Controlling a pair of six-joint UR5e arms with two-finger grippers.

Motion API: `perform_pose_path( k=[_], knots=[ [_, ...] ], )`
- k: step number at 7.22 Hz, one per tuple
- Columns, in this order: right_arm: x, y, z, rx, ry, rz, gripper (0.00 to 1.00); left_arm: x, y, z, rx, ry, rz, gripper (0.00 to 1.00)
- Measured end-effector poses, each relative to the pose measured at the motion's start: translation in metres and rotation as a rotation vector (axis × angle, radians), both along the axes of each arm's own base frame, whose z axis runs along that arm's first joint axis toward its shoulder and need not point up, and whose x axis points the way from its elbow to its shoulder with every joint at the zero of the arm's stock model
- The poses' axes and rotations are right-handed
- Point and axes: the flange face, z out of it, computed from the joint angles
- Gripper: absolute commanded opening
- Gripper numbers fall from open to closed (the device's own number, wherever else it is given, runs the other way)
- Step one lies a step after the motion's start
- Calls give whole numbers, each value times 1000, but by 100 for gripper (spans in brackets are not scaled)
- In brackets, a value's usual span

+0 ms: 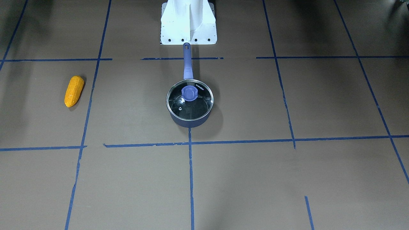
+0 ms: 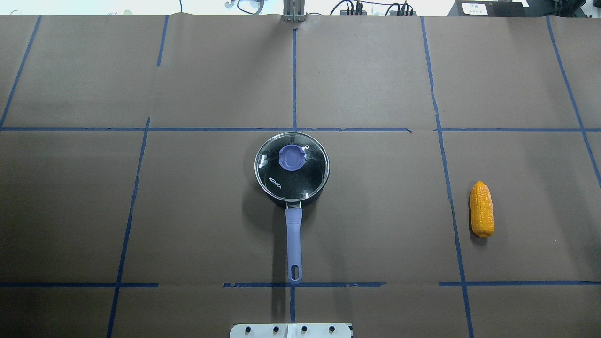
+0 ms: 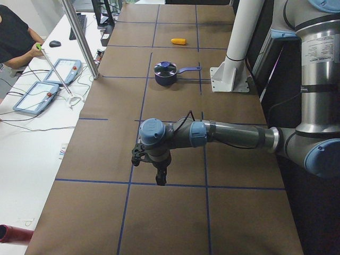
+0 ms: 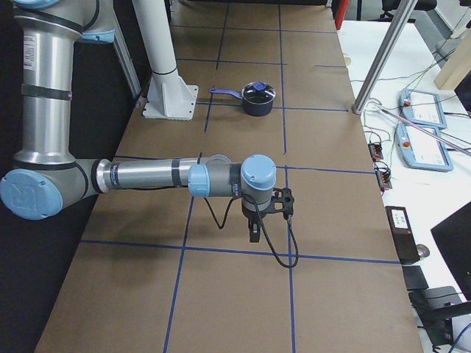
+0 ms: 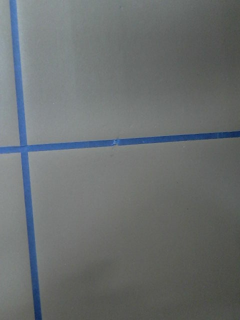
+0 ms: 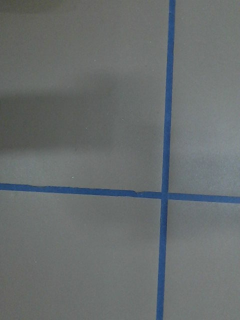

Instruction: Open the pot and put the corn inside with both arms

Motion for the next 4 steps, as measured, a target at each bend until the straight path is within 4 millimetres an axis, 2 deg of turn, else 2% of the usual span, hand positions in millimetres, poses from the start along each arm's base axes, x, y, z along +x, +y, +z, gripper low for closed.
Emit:
perform_pose_path(
  k=[4],
  knots=[
    [0, 0, 3, -8, 0, 1, 100, 0, 0, -7, 8, 0, -5, 100]
  ],
)
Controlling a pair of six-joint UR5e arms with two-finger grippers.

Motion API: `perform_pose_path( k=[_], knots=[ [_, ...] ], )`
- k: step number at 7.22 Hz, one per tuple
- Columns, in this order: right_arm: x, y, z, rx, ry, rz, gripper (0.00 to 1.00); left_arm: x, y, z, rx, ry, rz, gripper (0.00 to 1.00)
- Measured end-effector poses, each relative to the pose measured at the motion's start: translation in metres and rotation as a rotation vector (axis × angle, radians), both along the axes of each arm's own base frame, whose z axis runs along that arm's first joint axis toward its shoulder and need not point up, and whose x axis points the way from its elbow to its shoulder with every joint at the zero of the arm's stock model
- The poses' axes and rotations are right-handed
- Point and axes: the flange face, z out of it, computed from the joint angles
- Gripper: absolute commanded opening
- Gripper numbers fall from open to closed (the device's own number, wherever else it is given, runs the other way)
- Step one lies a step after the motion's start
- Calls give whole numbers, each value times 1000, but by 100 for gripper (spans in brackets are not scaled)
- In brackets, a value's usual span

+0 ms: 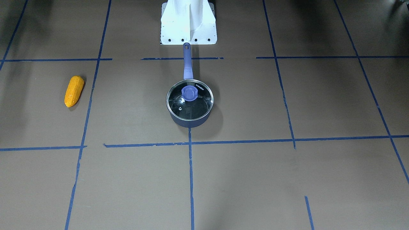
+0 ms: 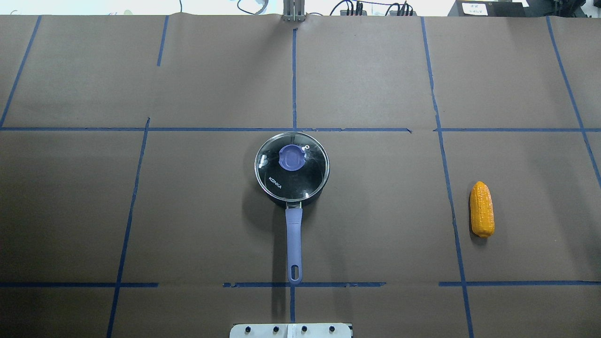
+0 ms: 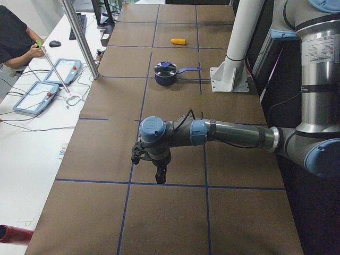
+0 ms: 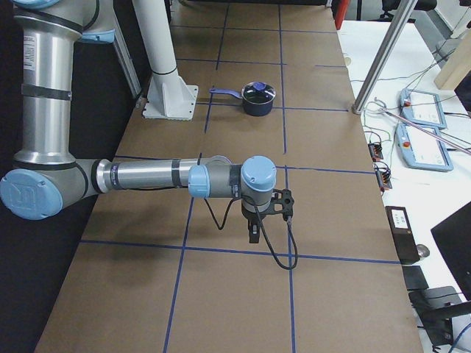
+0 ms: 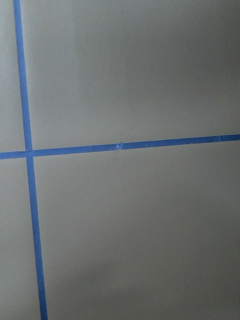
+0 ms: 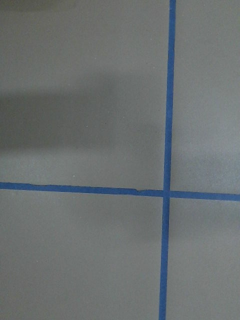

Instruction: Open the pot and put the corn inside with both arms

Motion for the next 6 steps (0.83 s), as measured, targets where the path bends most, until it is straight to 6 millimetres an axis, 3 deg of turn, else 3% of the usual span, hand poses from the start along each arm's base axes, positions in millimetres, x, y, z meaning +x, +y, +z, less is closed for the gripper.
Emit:
perform_pose_path(
  k=[6],
  knots=[
    [0, 0, 1, -1, -1, 0, 100, 1, 0, -1, 35, 10, 5, 100]
  ],
)
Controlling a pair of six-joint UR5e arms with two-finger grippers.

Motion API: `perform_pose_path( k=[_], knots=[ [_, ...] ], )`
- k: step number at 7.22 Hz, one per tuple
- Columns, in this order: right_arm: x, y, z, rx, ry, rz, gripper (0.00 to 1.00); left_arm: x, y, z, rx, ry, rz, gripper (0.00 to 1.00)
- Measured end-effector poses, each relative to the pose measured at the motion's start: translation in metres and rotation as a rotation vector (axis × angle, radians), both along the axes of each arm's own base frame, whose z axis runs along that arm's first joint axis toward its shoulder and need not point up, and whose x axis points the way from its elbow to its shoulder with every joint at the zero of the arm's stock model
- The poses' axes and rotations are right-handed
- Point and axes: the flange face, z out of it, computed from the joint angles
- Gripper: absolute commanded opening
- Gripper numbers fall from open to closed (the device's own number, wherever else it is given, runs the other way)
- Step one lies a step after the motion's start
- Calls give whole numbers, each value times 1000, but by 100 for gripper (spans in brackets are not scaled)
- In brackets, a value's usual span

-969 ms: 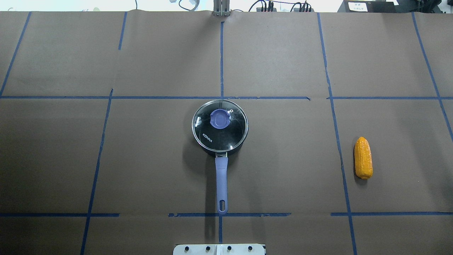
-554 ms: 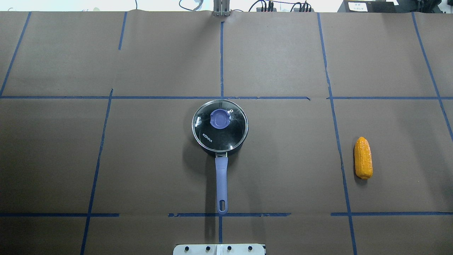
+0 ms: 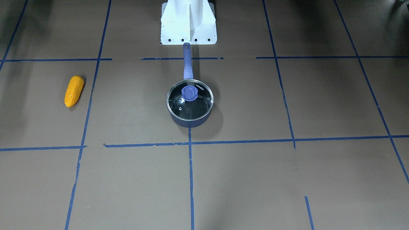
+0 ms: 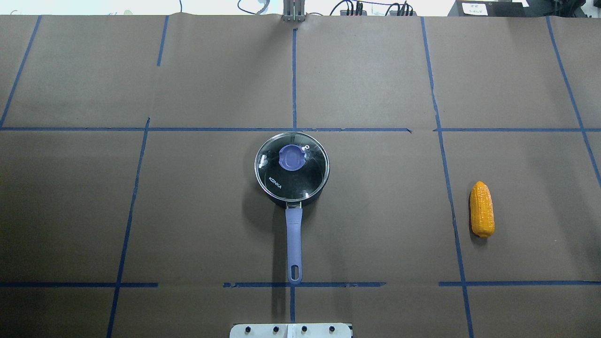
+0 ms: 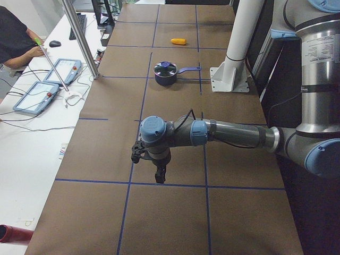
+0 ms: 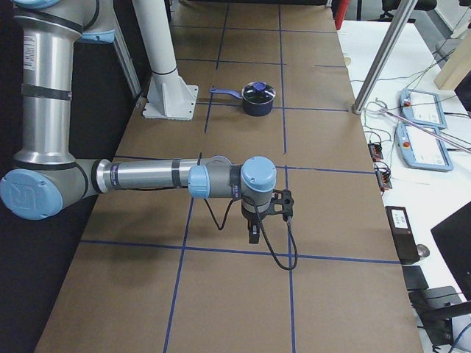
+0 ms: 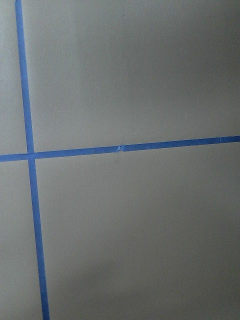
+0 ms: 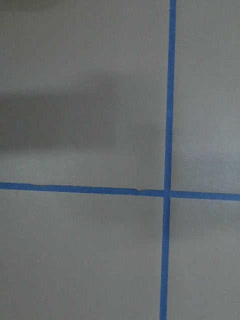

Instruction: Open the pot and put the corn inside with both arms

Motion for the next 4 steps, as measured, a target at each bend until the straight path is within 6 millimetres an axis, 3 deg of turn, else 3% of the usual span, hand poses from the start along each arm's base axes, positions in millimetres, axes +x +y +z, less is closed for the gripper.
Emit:
perform_pose_path(
  k=[3, 4],
  knots=[
    [0, 0, -1, 2, -3, 0, 100, 4, -2, -5, 39, 35, 2, 100],
    [0, 0, -1, 4, -6, -2, 100, 16, -6, -12, 65, 76, 21, 100]
  ],
)
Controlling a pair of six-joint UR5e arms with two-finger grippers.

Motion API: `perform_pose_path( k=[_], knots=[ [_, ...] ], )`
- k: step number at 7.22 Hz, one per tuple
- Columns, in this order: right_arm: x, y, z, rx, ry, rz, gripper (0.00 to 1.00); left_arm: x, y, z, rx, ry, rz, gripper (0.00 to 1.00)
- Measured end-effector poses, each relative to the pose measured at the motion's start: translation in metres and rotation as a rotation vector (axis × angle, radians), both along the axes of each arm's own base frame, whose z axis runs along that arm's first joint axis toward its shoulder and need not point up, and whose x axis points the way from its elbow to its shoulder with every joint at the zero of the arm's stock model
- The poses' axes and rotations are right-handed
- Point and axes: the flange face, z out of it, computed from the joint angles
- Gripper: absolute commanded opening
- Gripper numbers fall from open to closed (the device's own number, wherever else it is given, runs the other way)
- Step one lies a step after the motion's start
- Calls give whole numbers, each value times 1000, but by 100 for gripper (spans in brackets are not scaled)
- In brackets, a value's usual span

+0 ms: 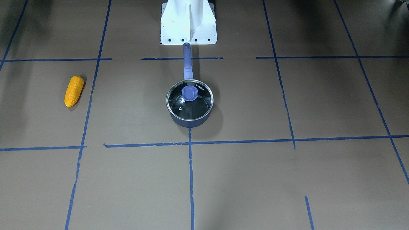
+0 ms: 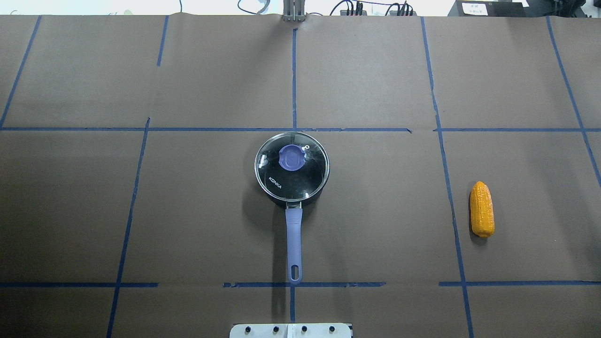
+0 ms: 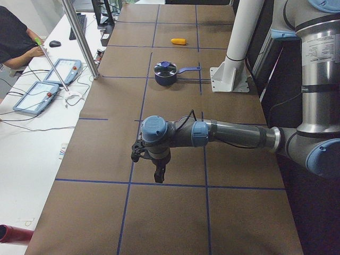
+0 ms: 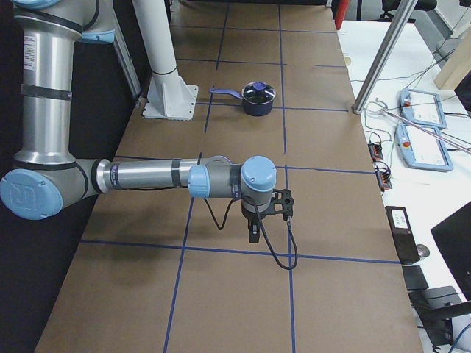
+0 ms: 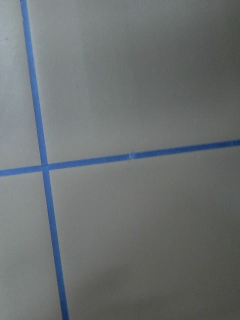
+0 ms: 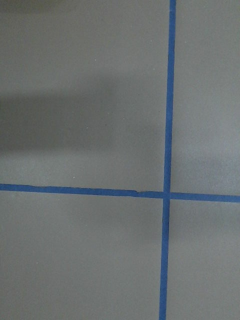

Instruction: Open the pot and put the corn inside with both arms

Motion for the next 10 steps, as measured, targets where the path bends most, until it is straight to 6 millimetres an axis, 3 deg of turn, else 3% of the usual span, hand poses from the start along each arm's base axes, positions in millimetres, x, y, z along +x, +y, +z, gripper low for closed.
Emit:
perform_pose_path(
  k=[2, 4, 7, 10],
  knots=[
    [0, 1, -1, 4, -3, -3, 100, 36, -9, -19, 71, 36, 41, 100],
    [0, 1, -2, 6, -5, -3, 100, 74, -14, -61, 70, 69, -26, 100],
    [-3, 0, -5, 36, -5, -12, 100, 186, -15, -185, -22, 140, -76, 100],
    [-11, 1, -4, 82, -7, -30, 100, 349, -11, -344, -180, 167, -111, 100]
  ],
)
